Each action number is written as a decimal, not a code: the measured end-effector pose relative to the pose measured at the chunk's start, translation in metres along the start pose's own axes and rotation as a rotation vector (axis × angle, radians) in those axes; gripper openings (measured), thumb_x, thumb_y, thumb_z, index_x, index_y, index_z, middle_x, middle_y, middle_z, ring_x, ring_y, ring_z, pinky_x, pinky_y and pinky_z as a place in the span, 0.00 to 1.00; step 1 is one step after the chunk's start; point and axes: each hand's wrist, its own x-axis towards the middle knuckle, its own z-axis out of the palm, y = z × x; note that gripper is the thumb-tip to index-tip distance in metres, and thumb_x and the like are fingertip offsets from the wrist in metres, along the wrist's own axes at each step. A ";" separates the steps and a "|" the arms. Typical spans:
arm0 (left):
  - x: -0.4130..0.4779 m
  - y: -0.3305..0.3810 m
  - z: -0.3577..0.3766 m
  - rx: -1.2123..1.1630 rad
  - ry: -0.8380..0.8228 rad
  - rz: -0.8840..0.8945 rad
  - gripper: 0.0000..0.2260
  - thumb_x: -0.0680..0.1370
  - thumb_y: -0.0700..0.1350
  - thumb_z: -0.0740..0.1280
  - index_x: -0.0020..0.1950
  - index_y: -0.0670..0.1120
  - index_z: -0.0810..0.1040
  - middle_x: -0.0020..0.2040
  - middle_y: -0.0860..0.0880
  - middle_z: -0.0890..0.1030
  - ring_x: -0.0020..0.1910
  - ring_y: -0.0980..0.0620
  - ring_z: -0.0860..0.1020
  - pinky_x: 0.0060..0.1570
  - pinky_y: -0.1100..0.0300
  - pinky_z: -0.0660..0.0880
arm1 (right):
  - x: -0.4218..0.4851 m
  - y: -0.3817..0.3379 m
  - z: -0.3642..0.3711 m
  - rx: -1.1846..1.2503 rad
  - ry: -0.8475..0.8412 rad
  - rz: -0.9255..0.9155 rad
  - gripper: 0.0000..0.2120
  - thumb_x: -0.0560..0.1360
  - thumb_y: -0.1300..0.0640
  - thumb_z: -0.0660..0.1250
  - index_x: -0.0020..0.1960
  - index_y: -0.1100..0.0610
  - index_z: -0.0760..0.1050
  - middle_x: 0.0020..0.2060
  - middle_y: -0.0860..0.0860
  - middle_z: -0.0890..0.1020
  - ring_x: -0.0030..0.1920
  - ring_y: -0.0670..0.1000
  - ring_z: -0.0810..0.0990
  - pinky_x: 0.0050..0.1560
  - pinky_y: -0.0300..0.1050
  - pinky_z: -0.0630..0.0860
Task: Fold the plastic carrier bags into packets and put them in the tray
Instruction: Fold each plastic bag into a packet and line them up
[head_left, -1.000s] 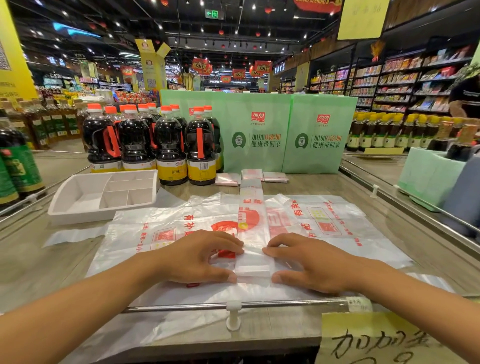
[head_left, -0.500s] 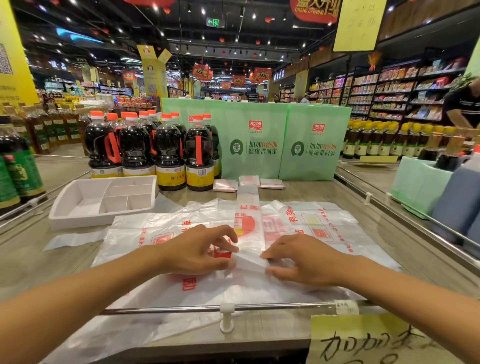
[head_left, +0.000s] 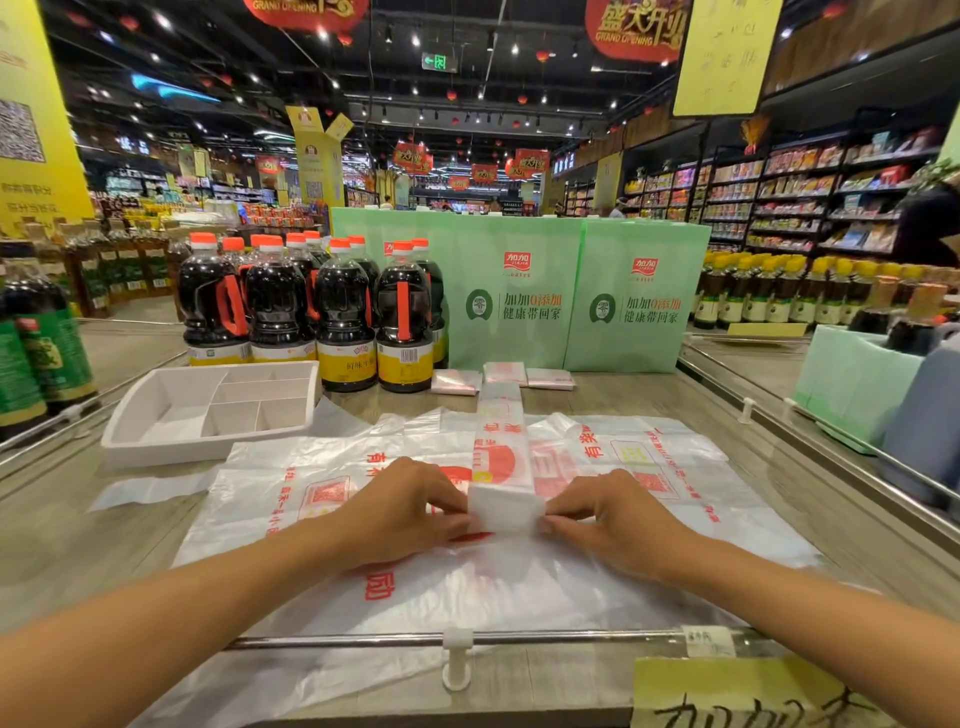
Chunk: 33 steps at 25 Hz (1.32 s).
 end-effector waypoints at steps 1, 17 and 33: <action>0.001 -0.001 0.001 -0.069 0.007 -0.043 0.05 0.78 0.51 0.73 0.50 0.54 0.88 0.41 0.61 0.85 0.41 0.58 0.82 0.44 0.66 0.76 | 0.001 -0.001 -0.001 0.078 0.009 0.051 0.05 0.79 0.53 0.72 0.50 0.48 0.87 0.38 0.41 0.86 0.37 0.44 0.83 0.41 0.35 0.76; 0.009 0.000 0.006 0.012 -0.130 -0.228 0.21 0.81 0.56 0.68 0.74 0.57 0.74 0.57 0.57 0.81 0.54 0.59 0.76 0.56 0.66 0.72 | 0.014 0.004 0.008 0.112 -0.104 0.218 0.25 0.81 0.54 0.67 0.76 0.42 0.68 0.39 0.45 0.81 0.38 0.40 0.75 0.44 0.33 0.72; 0.031 -0.041 0.010 0.294 -0.601 -0.224 0.29 0.80 0.72 0.47 0.78 0.72 0.40 0.79 0.67 0.35 0.80 0.58 0.33 0.75 0.37 0.30 | 0.030 0.035 -0.006 -0.389 -0.626 0.230 0.31 0.77 0.25 0.45 0.76 0.26 0.35 0.79 0.37 0.33 0.76 0.43 0.28 0.78 0.53 0.31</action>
